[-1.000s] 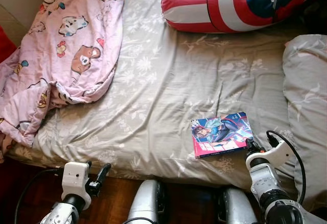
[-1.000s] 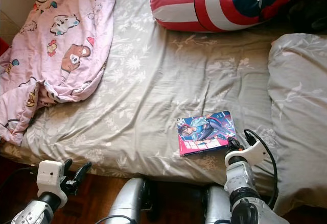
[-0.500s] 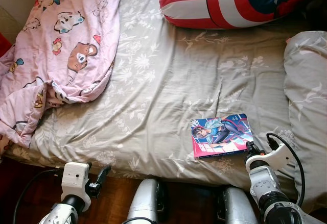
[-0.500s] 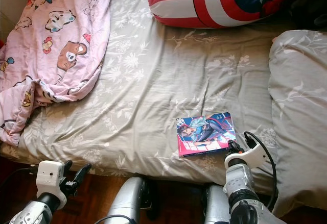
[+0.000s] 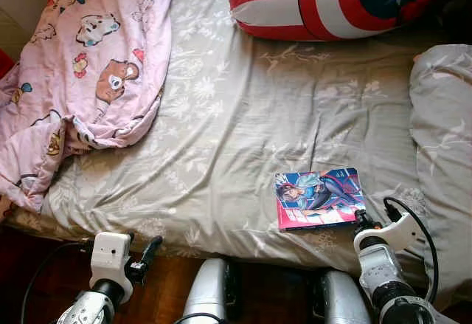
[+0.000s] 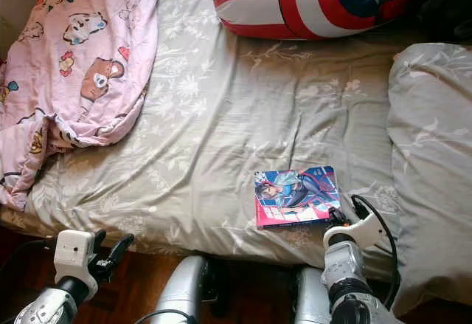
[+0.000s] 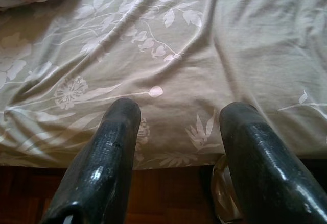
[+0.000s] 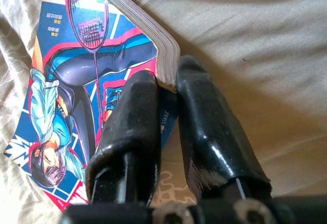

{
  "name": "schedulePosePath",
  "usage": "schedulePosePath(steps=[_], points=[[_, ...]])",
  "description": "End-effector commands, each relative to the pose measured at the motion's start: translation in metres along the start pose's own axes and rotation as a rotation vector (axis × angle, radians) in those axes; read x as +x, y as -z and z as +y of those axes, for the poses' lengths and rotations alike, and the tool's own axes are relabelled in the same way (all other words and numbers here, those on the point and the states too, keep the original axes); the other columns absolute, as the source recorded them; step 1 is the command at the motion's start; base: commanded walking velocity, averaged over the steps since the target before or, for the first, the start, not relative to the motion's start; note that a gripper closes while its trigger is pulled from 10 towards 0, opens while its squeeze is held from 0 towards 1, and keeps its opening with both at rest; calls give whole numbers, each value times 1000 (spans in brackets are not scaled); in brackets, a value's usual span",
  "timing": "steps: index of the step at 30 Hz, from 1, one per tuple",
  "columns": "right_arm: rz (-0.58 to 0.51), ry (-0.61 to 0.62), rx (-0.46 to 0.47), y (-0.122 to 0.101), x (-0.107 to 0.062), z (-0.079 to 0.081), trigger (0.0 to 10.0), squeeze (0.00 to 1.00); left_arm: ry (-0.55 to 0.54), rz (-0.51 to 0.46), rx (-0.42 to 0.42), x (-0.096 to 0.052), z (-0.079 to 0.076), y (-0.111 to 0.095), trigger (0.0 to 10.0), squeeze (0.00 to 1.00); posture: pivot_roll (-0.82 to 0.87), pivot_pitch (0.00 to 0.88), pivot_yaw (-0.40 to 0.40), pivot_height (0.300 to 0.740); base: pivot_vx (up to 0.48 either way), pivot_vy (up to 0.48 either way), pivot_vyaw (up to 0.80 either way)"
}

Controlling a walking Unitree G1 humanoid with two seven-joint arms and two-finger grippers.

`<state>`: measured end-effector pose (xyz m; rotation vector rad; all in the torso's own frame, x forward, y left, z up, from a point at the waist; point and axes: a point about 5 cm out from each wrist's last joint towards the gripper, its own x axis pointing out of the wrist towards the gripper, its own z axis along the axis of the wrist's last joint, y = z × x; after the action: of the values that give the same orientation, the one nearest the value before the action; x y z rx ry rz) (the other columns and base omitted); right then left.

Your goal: Clean up the room

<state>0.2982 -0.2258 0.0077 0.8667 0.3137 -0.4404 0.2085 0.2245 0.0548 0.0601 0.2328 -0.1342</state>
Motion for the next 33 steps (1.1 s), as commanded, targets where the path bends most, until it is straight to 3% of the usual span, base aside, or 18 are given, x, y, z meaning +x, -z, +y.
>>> schedulePosePath(steps=[1,2,3,6,7,20,22,23,24,25,29,33], points=[[91,78,-29,24,-10,-20,10000,451,-11,54,6,-6,2,10,10000,0,213,417,222,653,0,0,0],[92,77,-29,25,-10,-20,10000,710,-11,54,6,-7,2,10,10000,0,213,417,222,653,0,0,0],[95,81,-35,25,-10,-21,10000,827,-13,55,6,-7,2,10,10000,0,212,417,221,653,0,0,0],[103,85,-54,27,-11,-22,10000,855,-13,56,6,-6,2,10,10000,0,211,415,219,653,0,0,0],[106,94,-59,28,-12,-24,10000,1000,-13,55,5,-6,2,10,10000,0,214,414,219,653,0,0,0],[85,150,-60,25,-14,-32,10000,992,-11,39,-6,3,-2,8,10000,0,210,394,213,653,0,0,0],[67,166,-53,21,-14,-35,10000,953,-11,37,-7,4,-2,9,10000,0,208,392,211,653,0,0,0],[56,169,-49,19,-13,-35,10000,812,-10,37,-7,5,-2,9,10000,0,207,389,210,653,0,0,0],[44,164,-53,18,-13,-35,10000,165,-10,36,-8,5,-3,9,10000,0,205,384,205,653,0,0,0],[32,151,-68,16,-13,-34,10000,0,-10,35,-9,6,-3,9,10000,0,206,382,205,653,0,0,0],[9,113,-151,13,-13,-32,10000,0,-13,31,-13,9,-4,9,10000,0,201,372,200,653,0,0,0],[-91,40,-235,1,-12,-27,10000,0,-16,24,-23,15,-5,10,10000,0,178,347,185,653,0,0,0]])
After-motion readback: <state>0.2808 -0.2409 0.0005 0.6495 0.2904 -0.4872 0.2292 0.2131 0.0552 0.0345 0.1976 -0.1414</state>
